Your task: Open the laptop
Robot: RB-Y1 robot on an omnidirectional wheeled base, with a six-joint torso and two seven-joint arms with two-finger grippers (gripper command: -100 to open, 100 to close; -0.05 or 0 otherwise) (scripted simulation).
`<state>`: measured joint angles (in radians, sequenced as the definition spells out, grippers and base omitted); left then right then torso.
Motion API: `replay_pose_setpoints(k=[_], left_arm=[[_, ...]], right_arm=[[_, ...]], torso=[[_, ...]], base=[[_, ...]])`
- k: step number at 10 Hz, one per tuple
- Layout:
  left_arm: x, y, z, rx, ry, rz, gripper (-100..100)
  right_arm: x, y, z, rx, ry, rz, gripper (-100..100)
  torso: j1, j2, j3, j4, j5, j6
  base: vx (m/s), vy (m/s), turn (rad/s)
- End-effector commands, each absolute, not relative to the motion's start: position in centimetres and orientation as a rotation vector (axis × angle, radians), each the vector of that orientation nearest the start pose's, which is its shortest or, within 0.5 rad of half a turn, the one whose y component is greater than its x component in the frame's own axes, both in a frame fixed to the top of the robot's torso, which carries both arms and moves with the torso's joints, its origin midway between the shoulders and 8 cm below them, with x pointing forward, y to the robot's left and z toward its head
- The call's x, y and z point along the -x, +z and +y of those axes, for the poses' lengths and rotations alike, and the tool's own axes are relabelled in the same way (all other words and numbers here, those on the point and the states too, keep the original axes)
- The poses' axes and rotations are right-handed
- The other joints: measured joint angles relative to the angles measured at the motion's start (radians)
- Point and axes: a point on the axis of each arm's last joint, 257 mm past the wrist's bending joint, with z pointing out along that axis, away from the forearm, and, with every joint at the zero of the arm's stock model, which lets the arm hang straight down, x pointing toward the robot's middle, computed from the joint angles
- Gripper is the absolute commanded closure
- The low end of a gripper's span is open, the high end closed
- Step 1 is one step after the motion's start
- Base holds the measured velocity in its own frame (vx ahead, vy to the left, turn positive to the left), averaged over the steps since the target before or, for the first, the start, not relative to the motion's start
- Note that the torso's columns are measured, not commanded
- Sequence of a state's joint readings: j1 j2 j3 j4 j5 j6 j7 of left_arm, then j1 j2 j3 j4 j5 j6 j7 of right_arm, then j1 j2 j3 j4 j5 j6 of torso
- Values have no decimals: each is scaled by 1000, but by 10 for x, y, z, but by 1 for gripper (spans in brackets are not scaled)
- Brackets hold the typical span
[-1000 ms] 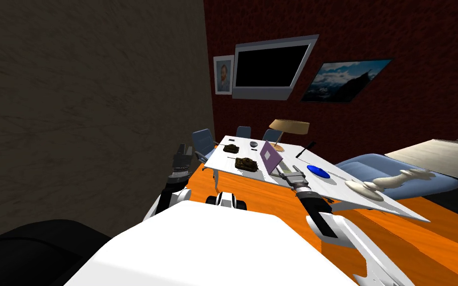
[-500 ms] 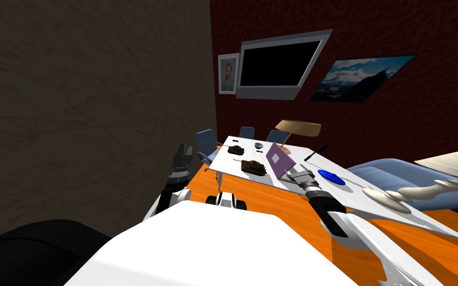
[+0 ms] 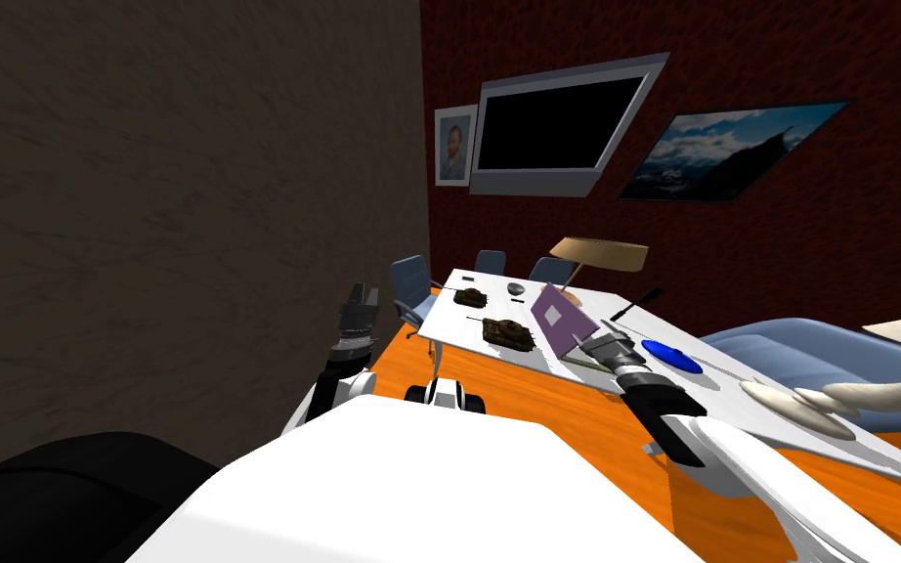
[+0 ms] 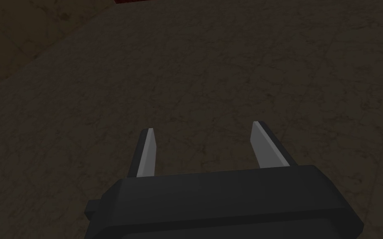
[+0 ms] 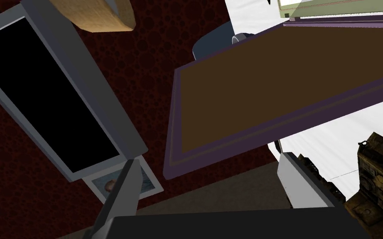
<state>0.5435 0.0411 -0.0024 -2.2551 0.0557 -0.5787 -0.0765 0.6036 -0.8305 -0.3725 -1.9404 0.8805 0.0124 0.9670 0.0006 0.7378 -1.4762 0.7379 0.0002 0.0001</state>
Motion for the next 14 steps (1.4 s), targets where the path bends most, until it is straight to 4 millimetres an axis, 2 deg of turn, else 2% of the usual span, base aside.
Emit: replay_pose_setpoints(k=[1,2,3,4,5,10,12,13,14], left_arm=[[-331,15,285,625,-1257,619,0],[-331,15,285,624,-1257,619,0],[-331,15,285,624,-1257,619,0],[-331,15,285,624,-1257,619,0],[-331,15,285,624,-1257,619,0],[-331,15,285,624,-1257,619,0],[-331,15,285,624,-1257,619,0],[-331,15,285,624,-1257,619,0],[-331,15,285,624,-1257,619,0]], right_arm=[[-389,-112,-537,902,-1103,1482,-100],[-389,-112,-538,907,-1109,1480,-100],[-389,-112,-538,906,-1108,1480,100],[-392,-112,-543,844,-1050,1504,100],[-394,-111,-545,813,-1020,1516,100],[-401,-110,-557,655,-872,1565,100],[-404,-108,-561,591,-812,1579,100],[-405,-100,-558,614,-838,1558,100],[-407,-107,-563,536,-778,1579,100]], torso=[[0,0,0,0,0,0],[-3,1,1,0,-1,0],[-3,1,1,0,-1,0],[-2,1,1,0,-1,0],[-8,-1,1,-5,-9,0],[-17,-4,-1,-5,-10,5],[-12,-4,-1,-5,-9,3],[-9,-3,0,-5,-8,2],[-3,-3,0,-4,-6,0]], base=[[16,31,1],[4,8,0],[0,0,0],[-20,-59,15],[-45,-80,42],[-40,-72,15],[-33,-73,4],[-17,-37,-4],[-28,-97,24]])
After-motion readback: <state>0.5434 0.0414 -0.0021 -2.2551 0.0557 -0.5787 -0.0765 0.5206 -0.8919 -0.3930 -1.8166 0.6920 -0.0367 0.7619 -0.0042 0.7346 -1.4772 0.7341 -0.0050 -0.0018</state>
